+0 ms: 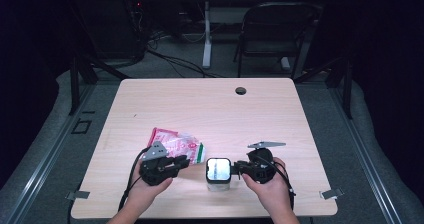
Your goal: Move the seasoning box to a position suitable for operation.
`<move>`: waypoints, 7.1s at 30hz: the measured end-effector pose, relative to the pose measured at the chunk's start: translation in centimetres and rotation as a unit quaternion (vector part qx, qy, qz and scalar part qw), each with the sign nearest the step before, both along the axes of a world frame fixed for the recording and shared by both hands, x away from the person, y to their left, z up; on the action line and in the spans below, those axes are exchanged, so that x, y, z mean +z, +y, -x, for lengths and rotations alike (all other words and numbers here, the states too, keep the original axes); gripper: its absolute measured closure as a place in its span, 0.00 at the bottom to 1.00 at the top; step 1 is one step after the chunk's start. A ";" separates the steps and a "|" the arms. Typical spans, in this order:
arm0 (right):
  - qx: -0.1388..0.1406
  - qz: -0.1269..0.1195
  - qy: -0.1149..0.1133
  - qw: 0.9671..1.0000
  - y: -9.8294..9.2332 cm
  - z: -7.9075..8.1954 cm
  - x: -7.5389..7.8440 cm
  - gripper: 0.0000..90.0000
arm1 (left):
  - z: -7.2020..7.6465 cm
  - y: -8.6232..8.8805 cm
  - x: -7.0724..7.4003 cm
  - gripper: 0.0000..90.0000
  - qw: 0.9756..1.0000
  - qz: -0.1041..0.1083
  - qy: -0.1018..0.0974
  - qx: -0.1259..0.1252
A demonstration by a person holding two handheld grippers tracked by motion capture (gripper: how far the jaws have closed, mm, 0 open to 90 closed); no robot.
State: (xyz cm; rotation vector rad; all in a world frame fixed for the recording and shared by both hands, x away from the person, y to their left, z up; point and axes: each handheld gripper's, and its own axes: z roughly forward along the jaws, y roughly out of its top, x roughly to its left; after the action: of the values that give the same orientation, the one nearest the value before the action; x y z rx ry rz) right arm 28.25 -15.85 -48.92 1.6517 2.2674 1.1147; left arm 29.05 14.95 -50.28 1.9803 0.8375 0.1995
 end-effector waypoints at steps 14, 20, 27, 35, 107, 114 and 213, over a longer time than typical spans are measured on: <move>0.002 -0.011 -0.002 1.000 -0.2 0.1 -0.2 0.92 | 1.4 -3.5 -2.1 1.00 0.995 -0.054 0.032 -0.076; 0.000 -0.014 -0.003 1.000 -0.3 0.2 -0.2 0.92 | 1.6 -4.3 -2.4 1.00 0.994 -0.057 0.036 -0.085; 0.000 -0.015 -0.003 1.000 -0.3 0.2 -0.3 0.92 | 1.7 -4.4 -2.5 1.00 0.993 -0.061 0.038 -0.090; 0.001 -0.018 -0.004 1.000 -0.3 0.2 -0.3 0.92 | 1.7 -4.5 -2.7 1.00 0.993 -0.062 0.040 -0.088; 0.088 0.021 -0.074 0.993 2.3 3.3 0.4 0.54 | 0.4 -8.4 2.8 0.92 0.993 -0.059 -0.001 -0.105; 0.092 0.025 -0.079 0.992 2.2 3.3 0.3 0.54 | -1.0 -7.9 1.7 0.76 0.995 -0.073 0.009 -0.067; 0.021 -0.007 -0.097 0.995 -1.0 -3.9 0.4 0.89 | -2.3 -7.5 -1.1 0.70 0.997 -0.053 0.041 -0.044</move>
State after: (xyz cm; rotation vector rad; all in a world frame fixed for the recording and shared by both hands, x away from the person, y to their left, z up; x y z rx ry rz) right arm 32.15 -16.86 -48.55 1.4372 2.1847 1.2451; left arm 31.32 7.46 -51.35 2.1323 0.8032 0.1142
